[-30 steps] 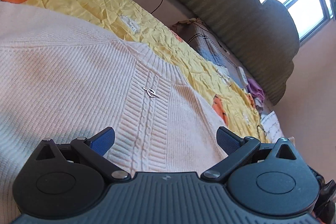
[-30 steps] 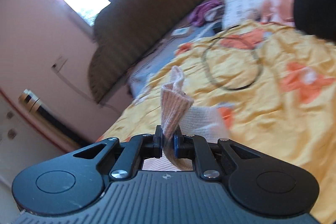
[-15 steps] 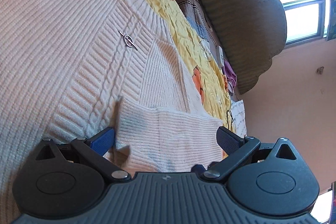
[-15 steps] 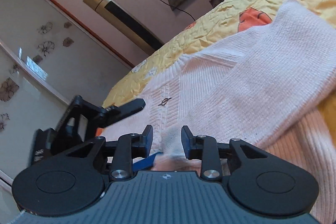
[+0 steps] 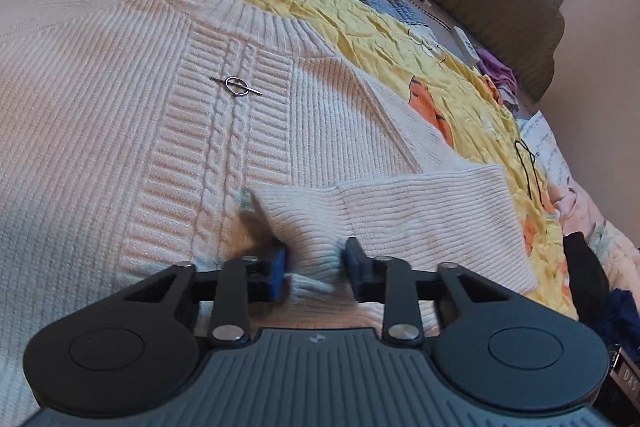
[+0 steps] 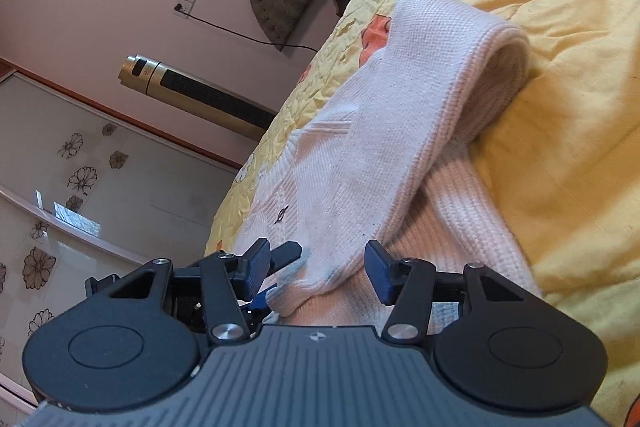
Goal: Fold small clothes
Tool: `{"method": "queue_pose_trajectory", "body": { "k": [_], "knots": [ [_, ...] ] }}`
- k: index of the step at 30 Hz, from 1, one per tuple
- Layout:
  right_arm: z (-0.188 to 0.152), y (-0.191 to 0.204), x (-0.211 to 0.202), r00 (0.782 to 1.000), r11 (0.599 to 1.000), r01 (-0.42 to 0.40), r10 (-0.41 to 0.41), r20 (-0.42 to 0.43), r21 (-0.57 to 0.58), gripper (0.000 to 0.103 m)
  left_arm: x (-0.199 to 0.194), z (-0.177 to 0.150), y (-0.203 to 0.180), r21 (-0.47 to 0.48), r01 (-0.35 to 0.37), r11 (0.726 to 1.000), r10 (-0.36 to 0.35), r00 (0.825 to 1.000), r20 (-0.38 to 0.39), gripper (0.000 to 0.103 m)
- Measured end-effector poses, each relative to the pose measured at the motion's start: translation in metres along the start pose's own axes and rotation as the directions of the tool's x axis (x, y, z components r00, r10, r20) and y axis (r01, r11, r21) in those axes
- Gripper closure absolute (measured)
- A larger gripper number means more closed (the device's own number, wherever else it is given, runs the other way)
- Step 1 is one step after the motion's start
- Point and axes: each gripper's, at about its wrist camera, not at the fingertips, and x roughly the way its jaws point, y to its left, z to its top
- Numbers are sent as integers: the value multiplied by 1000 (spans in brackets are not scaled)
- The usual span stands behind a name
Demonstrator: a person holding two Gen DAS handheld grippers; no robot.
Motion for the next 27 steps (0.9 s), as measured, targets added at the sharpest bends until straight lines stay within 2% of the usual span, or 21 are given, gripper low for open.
{"method": "queue_pose_trajectory", "body": {
  "k": [2, 4, 6, 8, 11, 14, 16, 20, 25, 27],
  "knots": [
    [2, -2, 2, 1000, 1000, 7, -7, 9, 7, 50, -1, 1, -1, 10, 3, 1000, -3, 1000, -5, 93],
    [3, -3, 0, 1000, 1000, 9, -9, 19, 10, 50, -11, 3, -7, 52, 0, 999, -1, 1000, 23, 94],
    [7, -3, -2, 999, 1000, 13, -13, 32, 11, 49, -32, 11, -12, 79, 18, 997, -24, 997, 78, 94],
    [12, -1, -6, 999, 1000, 21, -21, 44, 11, 49, -64, 21, -10, 108, 39, 993, -56, 987, 154, 94],
    [22, 3, -15, 997, 1000, 27, -26, 71, -14, 45, -99, 32, 10, 127, -17, 992, -13, 972, 234, 94],
    [41, 4, -22, 992, 997, 53, -46, 114, -58, 39, -107, 38, 42, 80, -96, 992, 74, 968, 240, 94],
    [61, 0, -19, 987, 994, 85, -76, 140, -61, 38, -105, 40, 61, 33, -120, 992, 110, 969, 222, 94],
    [98, -9, 8, 977, 979, 190, -182, 109, -74, 36, -111, 38, 81, 1, -109, 994, 106, 971, 216, 94],
    [120, -2, 63, 962, 940, 268, -274, 0, -211, 36, -111, 36, 77, 16, -111, 994, 106, 973, 204, 94],
    [126, -2, 85, 949, 925, 305, -316, -14, -227, 36, -116, 39, 76, 11, -93, 996, 88, 972, 219, 94]
  ]
}}
